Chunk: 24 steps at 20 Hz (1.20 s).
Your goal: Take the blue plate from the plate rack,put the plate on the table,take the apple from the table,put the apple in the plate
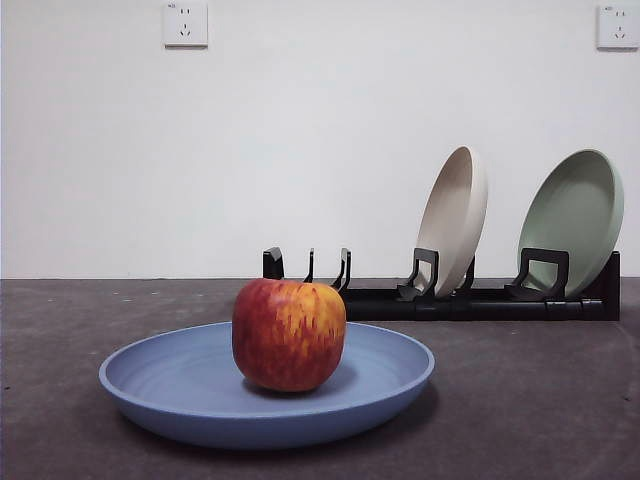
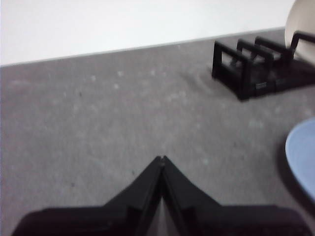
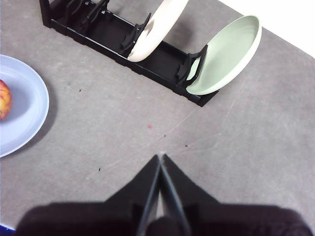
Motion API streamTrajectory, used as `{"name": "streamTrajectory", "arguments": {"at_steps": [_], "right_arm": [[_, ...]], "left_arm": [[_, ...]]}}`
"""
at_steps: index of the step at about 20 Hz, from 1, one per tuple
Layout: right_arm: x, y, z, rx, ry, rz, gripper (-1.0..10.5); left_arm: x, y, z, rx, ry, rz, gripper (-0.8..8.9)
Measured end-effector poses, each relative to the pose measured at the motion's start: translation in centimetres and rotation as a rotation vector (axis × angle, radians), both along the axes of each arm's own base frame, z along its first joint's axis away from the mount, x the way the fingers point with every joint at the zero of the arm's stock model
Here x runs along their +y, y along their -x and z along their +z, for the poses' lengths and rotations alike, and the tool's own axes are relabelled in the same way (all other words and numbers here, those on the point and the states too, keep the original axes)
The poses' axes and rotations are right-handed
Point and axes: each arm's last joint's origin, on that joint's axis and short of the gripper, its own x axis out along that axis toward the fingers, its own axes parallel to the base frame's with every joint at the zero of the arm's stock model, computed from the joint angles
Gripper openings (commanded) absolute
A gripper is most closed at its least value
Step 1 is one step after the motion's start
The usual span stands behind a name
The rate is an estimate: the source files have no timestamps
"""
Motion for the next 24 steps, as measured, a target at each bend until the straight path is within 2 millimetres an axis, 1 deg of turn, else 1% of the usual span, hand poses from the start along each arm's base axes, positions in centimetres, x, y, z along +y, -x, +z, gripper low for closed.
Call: {"name": "streamTrajectory", "arguments": {"at_steps": [2, 13, 16, 19, 20, 21, 23, 24], "right_arm": [[0.0, 0.0, 0.0, 0.0, 0.0, 0.0, 0.1], [0.0, 0.0, 0.0, -0.002, 0.009, 0.004, 0.1], [-0.3, -0.2, 0.1, -0.034, 0.169, 0.061, 0.1], [-1.1, -0.8, 0.1, -0.017, 0.225, 0.012, 0.0], [-1.7, -0.9, 0.1, -0.005, 0.211, -0.016, 0.1], [-2.2, -1.0, 0.2, -0.001, 0.154, -0.036, 0.1], [-3.2, -1.0, 0.5, -0.078, -0.061, -0.028, 0.1], [-3.7, -1.0, 0.1, -0.139, -0.148, -0.007, 0.1]], "left_arm": [[0.0, 0.0, 0.4, -0.043, 0.014, 0.001, -0.03], [0.0, -0.6, -0.6, 0.093, 0.035, 0.004, -0.03], [0.1, -0.7, -0.9, 0.126, 0.037, 0.005, -0.03], [0.1, -0.8, -1.2, 0.157, 0.04, 0.005, -0.03], [0.1, -0.8, -1.3, 0.166, 0.041, 0.005, -0.03], [0.1, -0.9, -1.3, 0.175, 0.042, 0.005, -0.03], [0.1, -0.9, -1.5, 0.191, 0.043, 0.006, -0.03], [0.1, -1.0, -1.5, 0.2, 0.044, 0.006, -0.03]]}}
